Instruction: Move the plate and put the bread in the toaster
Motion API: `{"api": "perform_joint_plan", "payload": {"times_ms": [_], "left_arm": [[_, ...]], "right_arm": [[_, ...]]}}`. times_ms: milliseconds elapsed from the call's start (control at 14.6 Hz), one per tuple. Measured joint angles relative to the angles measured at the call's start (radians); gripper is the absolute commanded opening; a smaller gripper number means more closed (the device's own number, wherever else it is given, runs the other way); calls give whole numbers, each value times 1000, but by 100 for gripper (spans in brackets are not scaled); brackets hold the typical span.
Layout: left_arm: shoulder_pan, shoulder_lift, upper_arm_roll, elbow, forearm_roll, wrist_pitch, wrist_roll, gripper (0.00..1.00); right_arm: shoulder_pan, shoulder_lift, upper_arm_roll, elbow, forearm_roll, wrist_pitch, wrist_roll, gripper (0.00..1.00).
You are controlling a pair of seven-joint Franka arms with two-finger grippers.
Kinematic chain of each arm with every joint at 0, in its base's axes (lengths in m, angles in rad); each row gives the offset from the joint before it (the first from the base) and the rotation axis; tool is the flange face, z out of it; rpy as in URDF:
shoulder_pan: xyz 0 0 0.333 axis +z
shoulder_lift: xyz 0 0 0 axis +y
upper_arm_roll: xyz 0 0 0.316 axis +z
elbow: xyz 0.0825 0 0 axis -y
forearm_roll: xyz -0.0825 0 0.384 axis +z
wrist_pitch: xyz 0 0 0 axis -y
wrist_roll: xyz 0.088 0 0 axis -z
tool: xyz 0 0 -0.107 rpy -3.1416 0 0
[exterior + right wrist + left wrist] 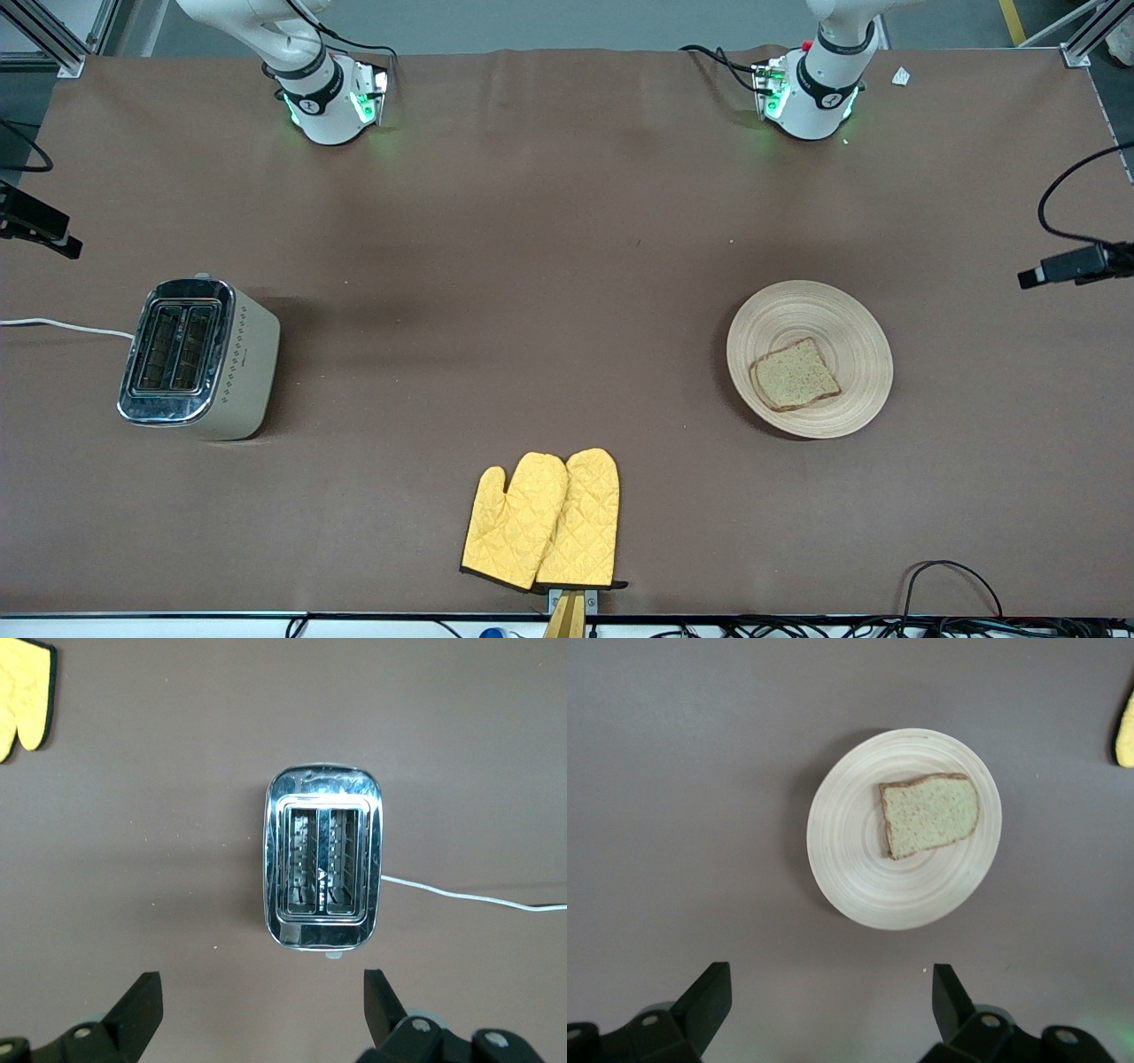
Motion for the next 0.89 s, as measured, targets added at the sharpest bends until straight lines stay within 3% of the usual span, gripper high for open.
{"api": "perform_joint_plan", "payload": {"times_ms": [275,549,687,893], "left_arm": [[84,150,1,-1,-180,28,202,100],[190,352,1,-2,-389,29,481,100],[208,448,1,0,-478,30,599,99],[211,545,1,7,-544,32,678,70]], "right_arm": [[31,2,1,-27,30,0,-12,100],[207,30,7,-30,39,38,19,100],[240,61,8,-30,75,63,77,100],[238,92,0,-31,116,96,103,100]]}}
